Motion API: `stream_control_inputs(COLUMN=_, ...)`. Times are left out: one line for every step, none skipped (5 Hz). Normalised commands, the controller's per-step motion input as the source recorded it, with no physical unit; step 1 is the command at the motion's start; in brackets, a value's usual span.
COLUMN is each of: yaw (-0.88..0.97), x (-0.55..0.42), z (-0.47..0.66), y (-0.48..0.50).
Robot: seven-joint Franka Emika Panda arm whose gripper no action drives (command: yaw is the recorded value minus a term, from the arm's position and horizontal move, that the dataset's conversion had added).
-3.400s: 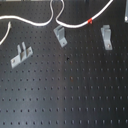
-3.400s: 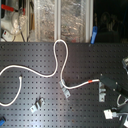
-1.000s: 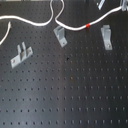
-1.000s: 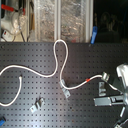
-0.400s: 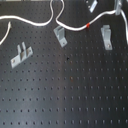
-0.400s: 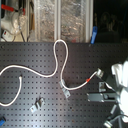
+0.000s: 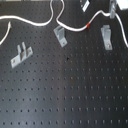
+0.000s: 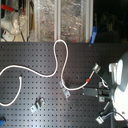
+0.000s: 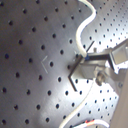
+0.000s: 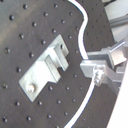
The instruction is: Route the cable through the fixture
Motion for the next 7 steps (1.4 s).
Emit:
stream_control_inputs(yaw=0.01, x=-0.023, z=0.02, y=-0.002)
stream_control_inputs(yaw=0.26, x=-0.211, z=0.1, y=-0.064)
stream_control_inputs(yaw=0.26, x=-0.203, z=0.06, y=-0.05)
stream_control_inputs(yaw=0.01, x=-0.007, z=0.02, y=-0.007)
stream_control_inputs(yaw=0.27, x=-0.322, z=0.08, y=-0.088)
stream_control_inputs(yaw=0.3, x=-0.334, z=0.03, y=-0.07)
stream_control_inputs(yaw=0.0, x=-0.01, z=0.0, y=0.002)
